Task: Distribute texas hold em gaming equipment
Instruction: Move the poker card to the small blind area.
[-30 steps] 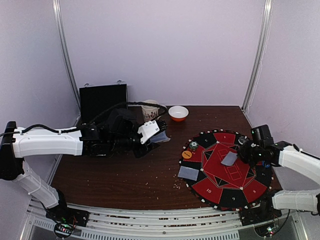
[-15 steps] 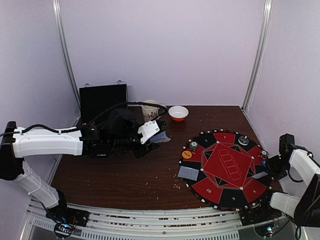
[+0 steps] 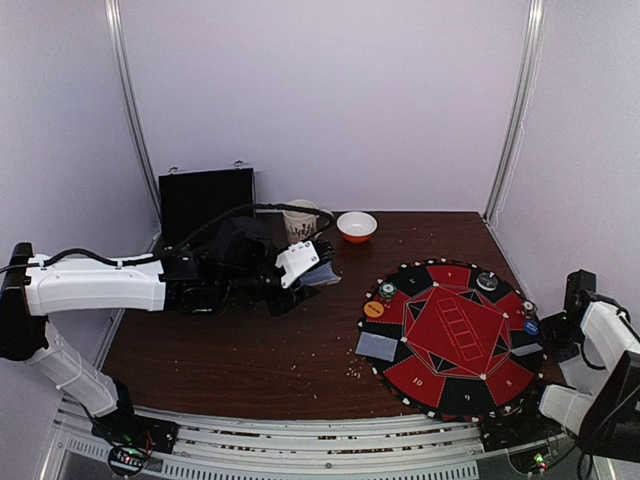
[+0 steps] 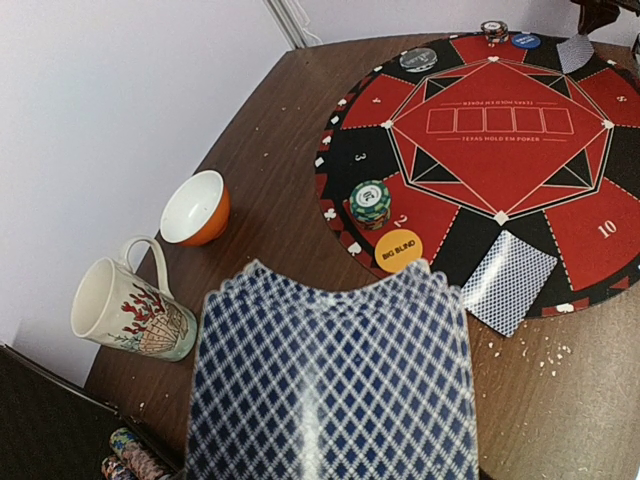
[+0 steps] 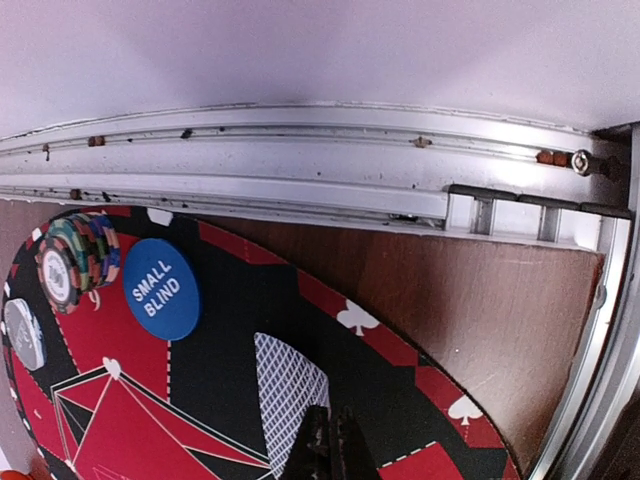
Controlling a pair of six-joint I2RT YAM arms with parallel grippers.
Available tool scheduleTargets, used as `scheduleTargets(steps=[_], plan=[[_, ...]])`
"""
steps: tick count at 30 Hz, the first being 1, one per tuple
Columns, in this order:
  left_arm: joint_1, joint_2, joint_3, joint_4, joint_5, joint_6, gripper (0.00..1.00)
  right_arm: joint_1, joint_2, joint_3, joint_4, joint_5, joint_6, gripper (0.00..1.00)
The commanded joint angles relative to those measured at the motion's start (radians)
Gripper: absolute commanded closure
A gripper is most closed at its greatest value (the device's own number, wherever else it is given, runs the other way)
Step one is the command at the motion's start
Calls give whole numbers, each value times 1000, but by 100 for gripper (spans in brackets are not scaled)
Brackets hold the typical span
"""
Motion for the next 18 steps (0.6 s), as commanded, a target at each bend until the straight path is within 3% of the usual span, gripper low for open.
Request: scheduleTargets(steps=[1,8,15,18], plan=[[-4,-22,16,57,9,0,51,-10,-9,-57,6,-15,49,100],[-4,-24,16,57,8,1,51,-12,-9,-43,-36,6,28,100],[-4,-25,18,57,9,0,51,-13,-44,-18,-99,-72,82,75],[-5,-28,18,56,8,0,51,-12,-59,35,-134,-56,80,70]])
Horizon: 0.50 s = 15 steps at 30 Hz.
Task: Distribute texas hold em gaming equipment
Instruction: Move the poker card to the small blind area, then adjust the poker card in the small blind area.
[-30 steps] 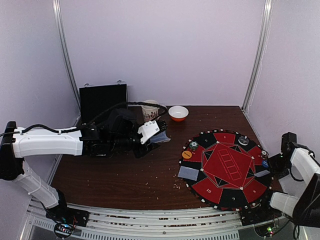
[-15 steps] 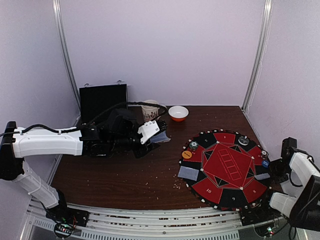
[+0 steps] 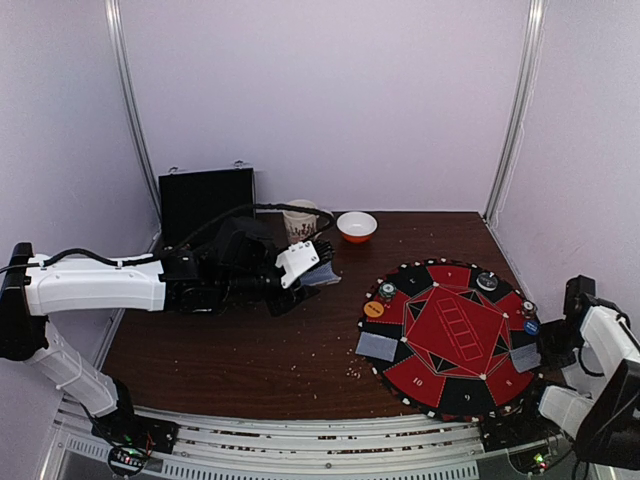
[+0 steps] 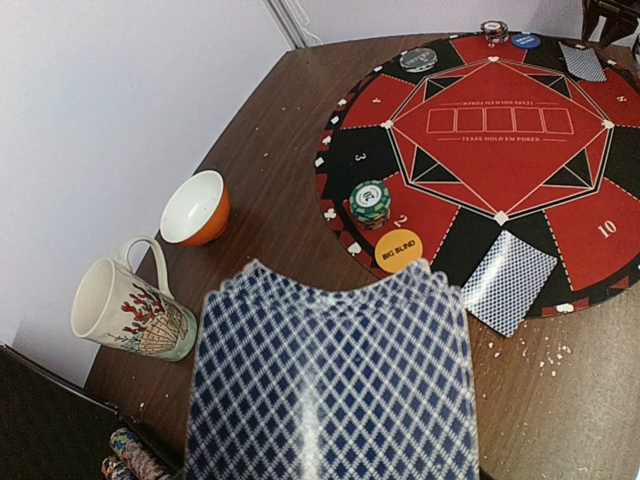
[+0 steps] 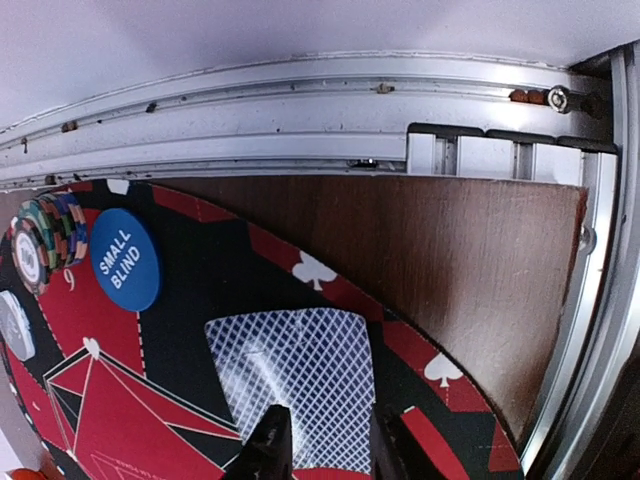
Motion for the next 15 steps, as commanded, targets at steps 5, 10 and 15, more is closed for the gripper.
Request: scheduleTargets(steps=[5,10,15], plan=[[-4,-30,19,56,9,1,51,-7,-15,215,-46,-23,-199,58],[-4,-27,22,48,6,2,50,117,138,268,-89,-95,-341,46],[-4,-30,19,50,-6,9,50,343,239,227,-124,-82,-313,49]])
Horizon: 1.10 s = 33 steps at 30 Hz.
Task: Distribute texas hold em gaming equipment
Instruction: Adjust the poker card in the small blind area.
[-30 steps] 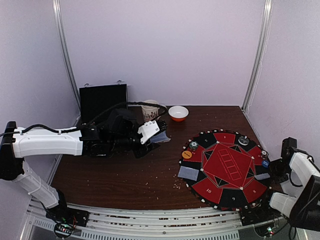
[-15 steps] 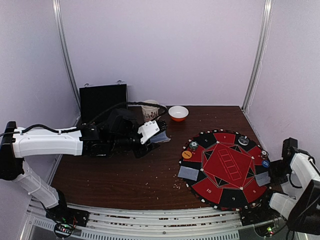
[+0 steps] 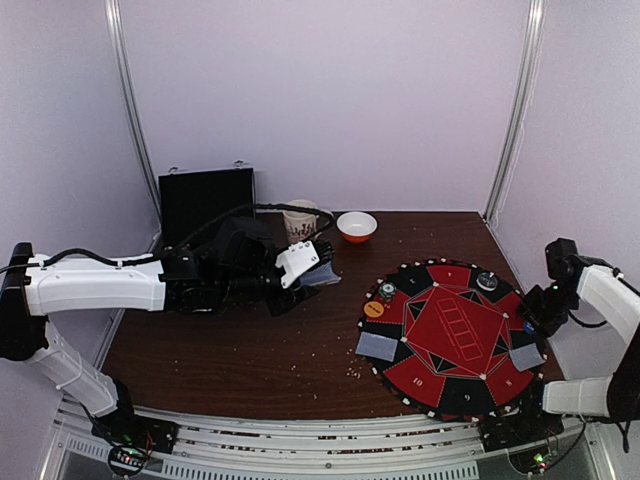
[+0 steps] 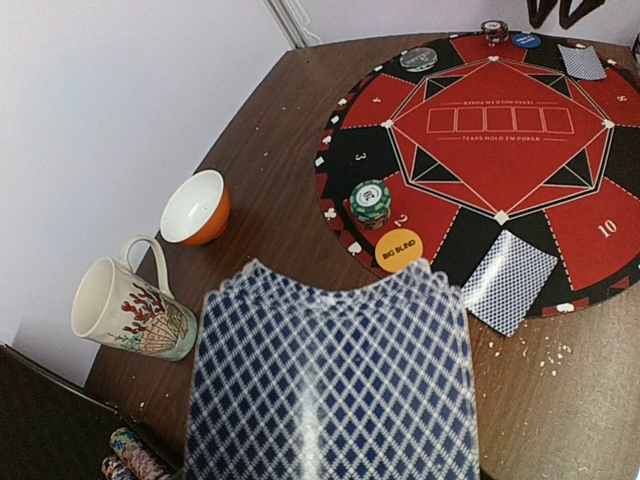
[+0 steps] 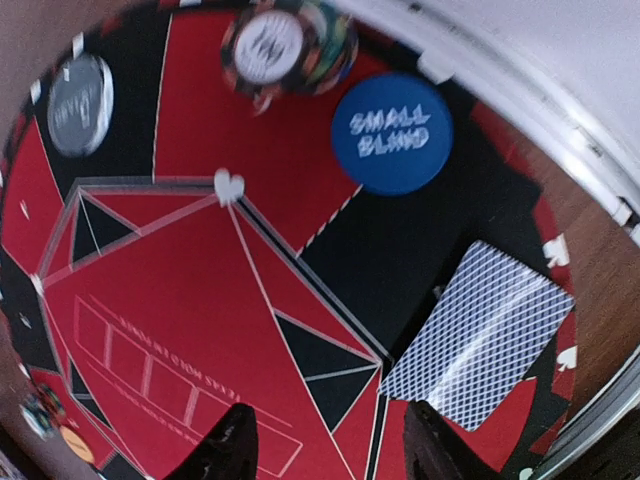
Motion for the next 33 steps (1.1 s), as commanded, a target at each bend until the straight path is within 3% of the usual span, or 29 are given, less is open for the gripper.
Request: scheduleTargets(steps=[1,7,11,16,27,33], plan=[[-4,-31,20,50,-6,8,50,137,29,-60,-63,-35,-1,51],[-4,-27,20,50,-4,9,50,195,-20,-181,23,-73,105,71],[-4,-27,19,50,-4,8,50,195,36,-234,113,-76,106,86],[-5,-29,19,49,-15,13,50,191,143,-174,77,71,47,99],[-4,-32,19,49,-17,15,50,91,146,-149,94,123,-4,100],[-4,-30,19,49,-18,16,50,80,161,-116,117,24,-46,100]])
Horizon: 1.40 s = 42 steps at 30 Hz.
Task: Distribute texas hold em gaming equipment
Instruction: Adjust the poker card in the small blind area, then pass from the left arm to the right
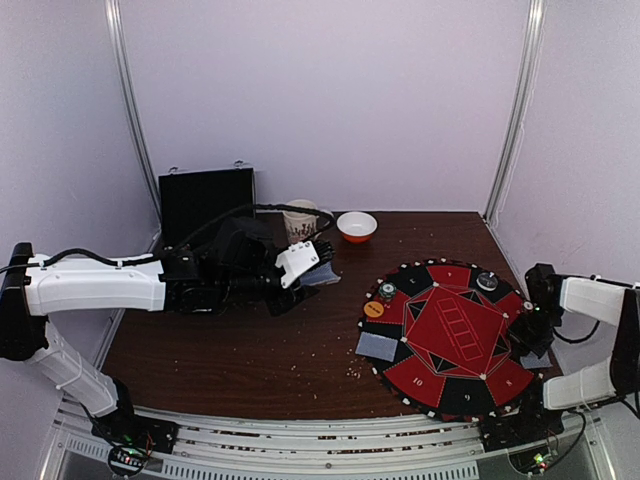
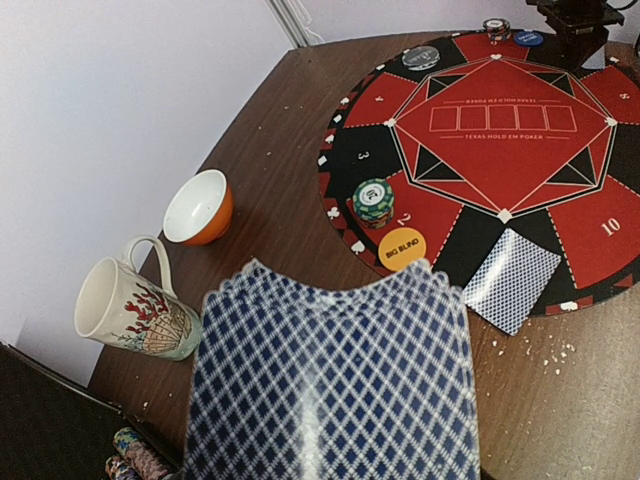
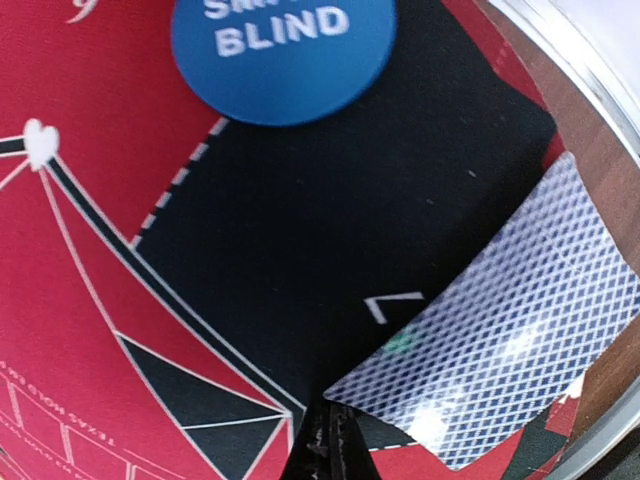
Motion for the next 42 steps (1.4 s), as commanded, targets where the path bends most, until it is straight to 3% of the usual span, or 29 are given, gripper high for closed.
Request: scheduleTargets(steps=[1,4,7,13,18,20,23,31,38,42], plan=[[-5,-29,19,49,-9,7,50,-8,10,65,11,-64,-51,100],[-4,-26,19,49,-3,8,50,-1,-24,115,20,-175,-93,100],[-4,-27,18,49,8,10,50,36,-95,198,41,-287,-132,92],[-4,-35,10,53,47,26,50,227,-218,384,153,-438,-182,55],[-4,-61,-7,64,109,58,50,467,-241,369,449,-518,-73,10],[-5,-80,-21,76,130,76,50,573,-209,364,569,-549,-50,0],[-5,-111,-40,84,180,108,50,699,-120,388,680,-576,-65,0],[-6,-169,-99,134,279,152,51,941,171,582,701,-657,-198,0],[-6,-179,-100,135,274,156,51,993,243,592,760,-720,-197,2],[-6,-181,-100,135,296,153,51,1008,263,590,758,-684,-197,4]])
